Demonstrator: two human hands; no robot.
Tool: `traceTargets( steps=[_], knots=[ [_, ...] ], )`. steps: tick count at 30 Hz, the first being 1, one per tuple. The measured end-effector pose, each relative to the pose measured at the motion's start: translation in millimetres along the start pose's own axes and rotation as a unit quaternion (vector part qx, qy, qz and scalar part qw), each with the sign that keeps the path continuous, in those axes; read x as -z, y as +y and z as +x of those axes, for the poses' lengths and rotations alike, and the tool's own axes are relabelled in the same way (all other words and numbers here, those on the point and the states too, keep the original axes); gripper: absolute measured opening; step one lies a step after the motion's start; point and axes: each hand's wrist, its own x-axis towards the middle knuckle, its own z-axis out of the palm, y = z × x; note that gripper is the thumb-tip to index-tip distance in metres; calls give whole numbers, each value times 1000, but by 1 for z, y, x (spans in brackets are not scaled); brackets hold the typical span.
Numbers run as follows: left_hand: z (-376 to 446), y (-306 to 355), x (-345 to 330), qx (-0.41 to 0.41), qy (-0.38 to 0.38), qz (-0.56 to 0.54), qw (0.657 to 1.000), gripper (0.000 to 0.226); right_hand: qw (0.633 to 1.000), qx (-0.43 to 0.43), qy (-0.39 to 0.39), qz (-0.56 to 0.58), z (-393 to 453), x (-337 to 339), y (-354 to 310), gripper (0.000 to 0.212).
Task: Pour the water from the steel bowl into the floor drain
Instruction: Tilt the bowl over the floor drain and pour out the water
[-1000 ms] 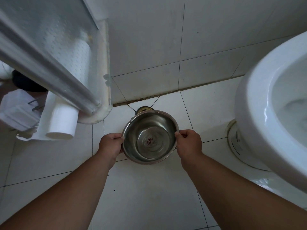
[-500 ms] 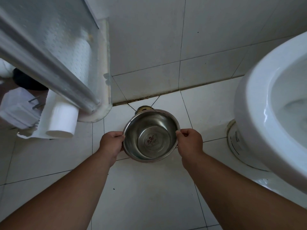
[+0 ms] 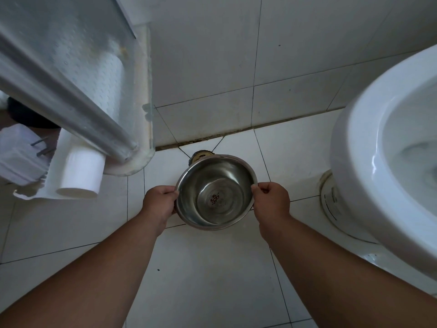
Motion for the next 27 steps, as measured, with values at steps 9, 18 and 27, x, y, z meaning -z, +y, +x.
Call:
traceTargets(
  steps=[9,18,27],
  knots=[
    [2,0,-1,7,12,-11,1000,27,1000,-2,-4,8,0,-1,0,15],
    [-2,4,0,4,12,-14,1000,24,1000,3,3,10,0,-1,0,14],
    [-5,9,-1,-2,13,7,1000,24,1000,8,3,16,0,1,1,17]
  ],
)
